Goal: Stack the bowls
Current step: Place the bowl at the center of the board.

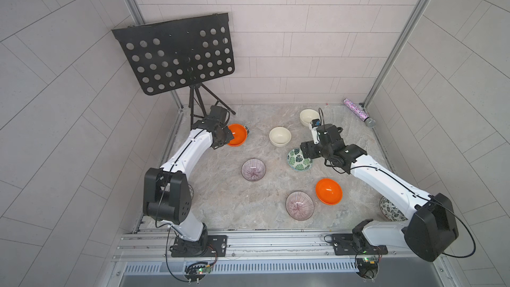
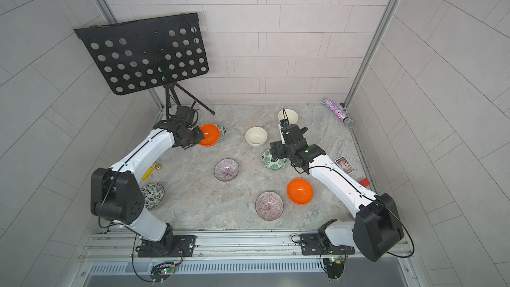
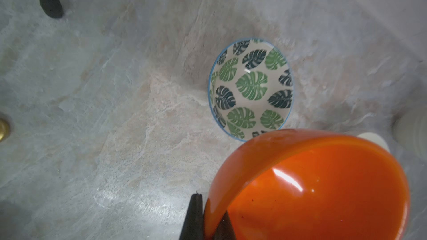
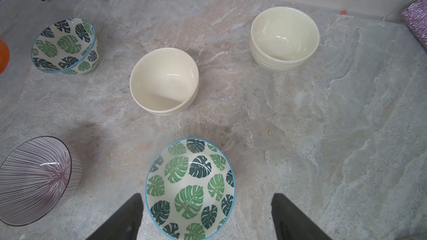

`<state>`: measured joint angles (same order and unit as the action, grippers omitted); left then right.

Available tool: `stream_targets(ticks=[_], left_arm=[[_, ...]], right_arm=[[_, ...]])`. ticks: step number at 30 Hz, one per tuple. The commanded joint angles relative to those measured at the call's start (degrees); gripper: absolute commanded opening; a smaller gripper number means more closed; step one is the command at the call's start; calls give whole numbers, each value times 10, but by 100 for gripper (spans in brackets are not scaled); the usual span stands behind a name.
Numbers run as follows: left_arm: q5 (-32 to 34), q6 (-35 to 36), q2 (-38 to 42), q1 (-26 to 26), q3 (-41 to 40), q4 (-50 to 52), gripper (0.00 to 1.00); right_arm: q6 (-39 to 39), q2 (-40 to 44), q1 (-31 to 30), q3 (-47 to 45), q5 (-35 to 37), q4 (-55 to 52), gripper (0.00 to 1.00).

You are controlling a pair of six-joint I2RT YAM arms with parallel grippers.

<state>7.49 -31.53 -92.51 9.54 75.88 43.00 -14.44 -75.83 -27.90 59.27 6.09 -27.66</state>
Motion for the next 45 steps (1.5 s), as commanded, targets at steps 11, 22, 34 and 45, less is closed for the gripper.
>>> stream_targets(ticks=[11,22,34,45], left_arm=[[-75,30,-59,-28,-6,30,0],[-40,33,-108,-25,8,13,0],[-12,19,-169,4,52,-10,0],[-9,15,-187,16,63,-7,23]], right_arm=[[-5,-21,-2,32,-12,-18,90],[-13,-29,-1,38,-16,-26,90],[-17,-16,7,27,-9,-38,90],[-22,16,22,19,-6,-104,91]])
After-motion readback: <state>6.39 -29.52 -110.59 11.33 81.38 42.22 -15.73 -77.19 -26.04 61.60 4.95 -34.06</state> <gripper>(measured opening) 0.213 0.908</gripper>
